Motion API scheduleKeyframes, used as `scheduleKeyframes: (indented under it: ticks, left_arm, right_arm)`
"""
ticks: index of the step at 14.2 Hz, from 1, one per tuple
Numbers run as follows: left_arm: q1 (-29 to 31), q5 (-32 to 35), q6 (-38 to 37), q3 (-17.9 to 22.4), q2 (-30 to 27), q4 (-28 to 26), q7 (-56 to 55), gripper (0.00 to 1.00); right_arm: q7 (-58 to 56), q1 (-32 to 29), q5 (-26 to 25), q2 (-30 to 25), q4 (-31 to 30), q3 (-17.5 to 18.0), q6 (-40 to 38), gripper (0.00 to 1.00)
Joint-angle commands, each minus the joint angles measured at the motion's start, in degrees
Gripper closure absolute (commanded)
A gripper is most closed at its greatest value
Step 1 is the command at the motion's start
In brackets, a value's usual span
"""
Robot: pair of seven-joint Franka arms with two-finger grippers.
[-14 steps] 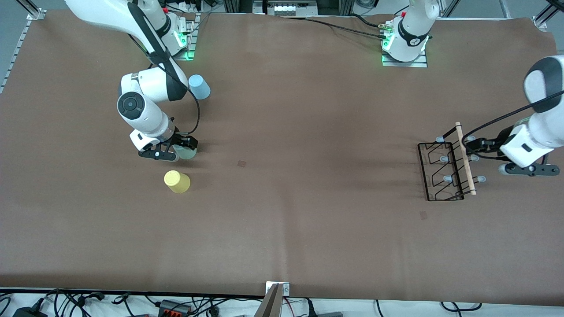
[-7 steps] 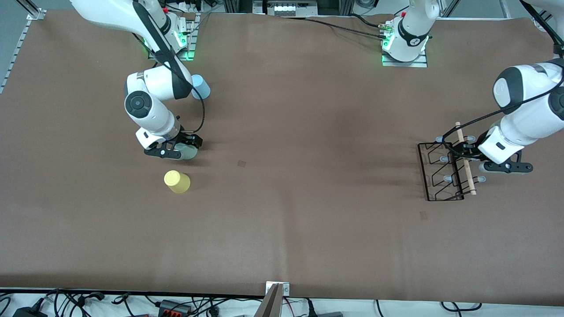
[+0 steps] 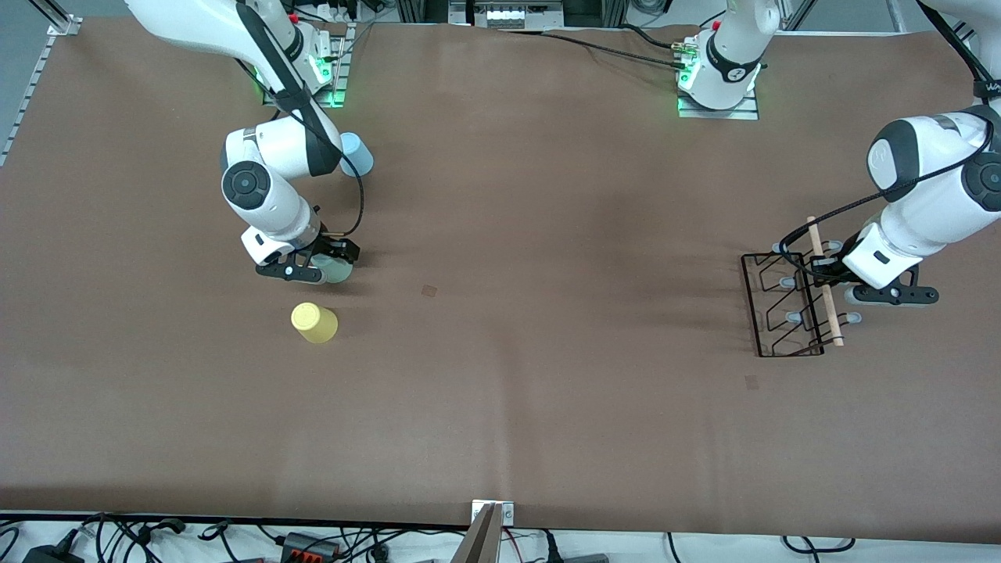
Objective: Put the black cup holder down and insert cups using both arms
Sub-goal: 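Hold the teal cup while the left gripper carries the rack to center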
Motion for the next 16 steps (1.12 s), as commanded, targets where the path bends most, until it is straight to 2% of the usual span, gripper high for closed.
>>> scheduleKeyframes:
  ticks: [1, 3, 4, 7, 8, 11, 12, 13, 16]
  left_arm:
    - [0.28, 0.95, 0.11, -0.28, -2.15, -1.00, 0.63, 0.99]
    - [0.20, 1.03, -1.46, -0.37, -2.50, 0.75, 0.64, 0.99]
    - [0.02, 1.03, -5.56, -0.55, -2.51, 3.11, 0.46, 0.99]
    - [-0.94, 0.95, -17.08, -0.72, -1.02, 13.47, 0.37, 0.99]
    - [-2.08, 0.95, -19.90, -0.81, -0.75, 15.85, 0.63, 0.99]
    - [-8.13, 0.07, -24.23, -1.95, -0.75, 20.35, -2.07, 0.99]
    - [-10.68, 0.16, -24.32, -2.56, -0.75, 21.05, -6.09, 0.99]
    - [-13.31, 0.16, -24.33, -3.18, -0.75, 21.76, -10.13, 0.99]
    - [-21.74, -0.28, -24.15, -3.54, 0.83, 22.64, -14.90, 0.99]
  right_arm:
    - [-0.19, 0.09, 0.48, -0.45, -0.83, -0.20, 1.18, 0.00]
    - [-0.27, -0.08, 0.48, -0.36, -0.83, -0.20, 1.18, 0.00]
    - [-0.27, -0.08, 0.48, -0.36, -0.92, -0.28, 1.18, 0.00]
    - [-0.27, -0.17, 0.48, -0.36, -0.83, -0.28, 1.18, 0.00]
    - [-0.27, -0.17, 0.48, -0.36, -0.83, -0.28, 1.18, 0.08]
    - [-0.27, -0.26, 0.48, -0.45, -0.57, -0.28, 0.56, 0.52]
    - [-0.19, -0.43, 0.48, -0.62, -0.48, -0.28, 0.56, 0.63]
    - [-0.27, -0.44, 0.48, -0.80, -0.39, -0.28, 0.56, 0.71]
    - [-0.01, -0.35, 0.48, -1.59, -0.13, -0.28, 0.56, 0.72]
